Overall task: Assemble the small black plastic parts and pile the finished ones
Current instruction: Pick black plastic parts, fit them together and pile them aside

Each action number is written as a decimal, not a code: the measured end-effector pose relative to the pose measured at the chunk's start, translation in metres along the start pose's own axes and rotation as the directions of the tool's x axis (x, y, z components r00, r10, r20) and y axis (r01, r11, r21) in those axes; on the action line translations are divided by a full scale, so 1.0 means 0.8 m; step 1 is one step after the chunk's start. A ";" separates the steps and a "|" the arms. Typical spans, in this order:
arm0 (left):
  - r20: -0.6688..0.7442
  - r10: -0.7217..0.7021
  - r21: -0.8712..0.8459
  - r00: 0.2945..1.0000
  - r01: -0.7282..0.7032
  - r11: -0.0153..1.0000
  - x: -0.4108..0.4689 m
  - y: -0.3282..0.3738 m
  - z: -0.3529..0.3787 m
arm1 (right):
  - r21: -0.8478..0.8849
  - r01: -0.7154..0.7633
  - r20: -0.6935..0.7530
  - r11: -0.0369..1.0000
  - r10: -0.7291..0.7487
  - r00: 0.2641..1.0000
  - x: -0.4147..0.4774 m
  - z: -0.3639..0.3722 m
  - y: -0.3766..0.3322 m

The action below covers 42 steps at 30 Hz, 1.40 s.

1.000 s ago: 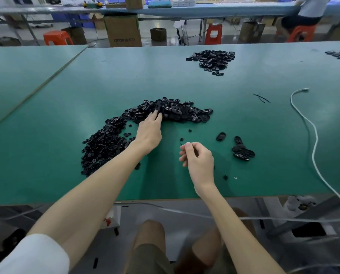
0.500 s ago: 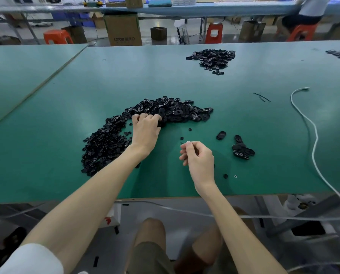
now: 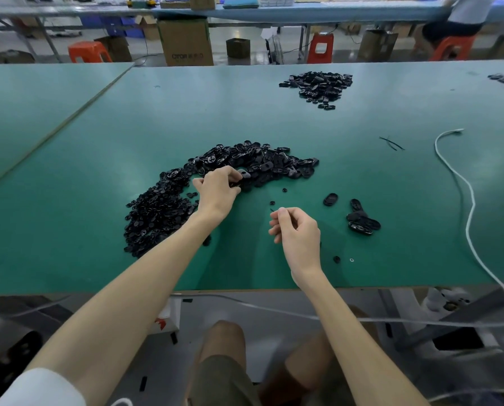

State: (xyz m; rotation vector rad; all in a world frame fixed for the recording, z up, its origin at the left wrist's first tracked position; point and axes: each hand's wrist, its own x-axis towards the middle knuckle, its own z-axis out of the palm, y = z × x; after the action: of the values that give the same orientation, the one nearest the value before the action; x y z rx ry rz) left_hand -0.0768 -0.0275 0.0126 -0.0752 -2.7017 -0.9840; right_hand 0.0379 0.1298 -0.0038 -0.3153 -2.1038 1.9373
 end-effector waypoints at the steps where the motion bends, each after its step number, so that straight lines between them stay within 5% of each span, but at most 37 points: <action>1: 0.010 -0.018 -0.032 1.000 0.019 0.999 0.000 0.000 -0.002 | 0.003 0.000 0.001 1.000 0.000 1.000 0.000 0.000 0.000; 13: 0.022 -0.093 -0.268 0.995 0.096 0.959 -0.010 0.001 -0.020 | 0.009 0.001 0.006 1.000 -0.001 1.000 0.000 -0.002 0.001; 23: 0.206 0.216 -0.437 0.954 -0.108 0.893 -0.074 0.031 -0.028 | 0.074 0.000 0.029 0.997 -0.002 1.000 0.002 -0.002 0.000; 29: 0.226 0.301 -0.273 0.926 -0.237 0.933 -0.089 0.021 -0.039 | 0.071 0.007 0.058 0.997 -0.011 0.998 0.000 -0.003 0.002; 32: 0.170 0.259 0.038 0.951 -0.269 0.962 -0.071 0.005 -0.060 | 0.080 0.008 0.045 0.997 -0.011 0.999 0.000 -0.003 0.002; 36: 0.082 0.103 0.403 0.991 -0.128 0.906 -0.036 -0.027 -0.088 | 0.059 0.010 0.057 0.998 -0.014 0.998 -0.001 -0.003 0.003; 42: 0.198 0.058 0.540 0.978 -0.159 0.826 -0.028 -0.045 -0.084 | 0.040 0.014 0.059 0.999 -0.016 0.998 -0.001 -0.004 0.004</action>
State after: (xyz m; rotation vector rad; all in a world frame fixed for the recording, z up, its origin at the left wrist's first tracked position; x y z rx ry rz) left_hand -0.0451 -0.0971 0.0337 -0.2072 -2.9881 -0.1316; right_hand 0.0397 0.1325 -0.0064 -0.2363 -2.0950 2.0006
